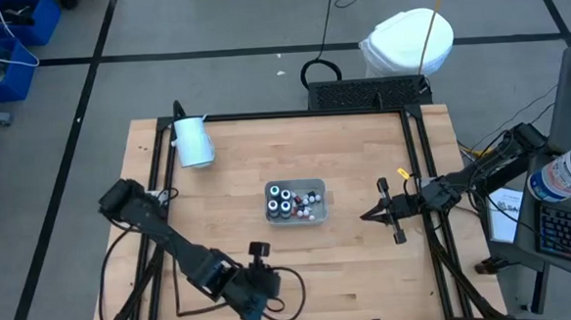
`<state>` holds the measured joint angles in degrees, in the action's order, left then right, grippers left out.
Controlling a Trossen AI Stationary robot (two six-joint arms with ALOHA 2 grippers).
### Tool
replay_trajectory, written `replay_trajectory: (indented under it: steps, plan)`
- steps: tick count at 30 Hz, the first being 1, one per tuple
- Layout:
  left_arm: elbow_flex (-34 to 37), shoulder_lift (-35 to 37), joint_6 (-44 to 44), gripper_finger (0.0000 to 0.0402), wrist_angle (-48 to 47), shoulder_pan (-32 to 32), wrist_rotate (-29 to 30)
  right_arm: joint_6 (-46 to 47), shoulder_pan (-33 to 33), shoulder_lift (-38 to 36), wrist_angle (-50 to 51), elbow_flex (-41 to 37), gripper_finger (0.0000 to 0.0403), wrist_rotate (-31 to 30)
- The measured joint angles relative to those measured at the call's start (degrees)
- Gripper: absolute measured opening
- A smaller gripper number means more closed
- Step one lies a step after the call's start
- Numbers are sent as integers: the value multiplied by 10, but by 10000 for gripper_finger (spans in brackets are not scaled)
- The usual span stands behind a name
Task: Pick & Place food coloring
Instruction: Put the small violet food coloring bottle into the gray bin
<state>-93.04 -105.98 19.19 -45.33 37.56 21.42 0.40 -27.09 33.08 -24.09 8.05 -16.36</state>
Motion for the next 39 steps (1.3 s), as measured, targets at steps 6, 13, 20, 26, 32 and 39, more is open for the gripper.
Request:
replay_trajectory:
  steps: [6, 13, 20, 26, 32, 39]
  plan:
    - [9, 1, -29, 55, -31, 5, -24, 0, 0, 0, -1, 0, 0, 0]
    - [52, 44, -36, 55, -30, 10, -23, 0, 0, 0, 0, 0, 0, 0]
    - [227, 203, 43, 54, 40, 12, 10, 0, 0, 0, 0, 0, 0, 0]
    - [397, 305, 109, 54, 196, -15, 23, -9, 0, 0, -1, 0, 0, 0]
    - [431, 273, 112, 54, 261, -93, -77, -22, 0, 0, -1, 0, 0, -4]
    - [301, 157, -16, 54, 222, -152, -121, -37, 0, 0, 0, 0, 0, -3]
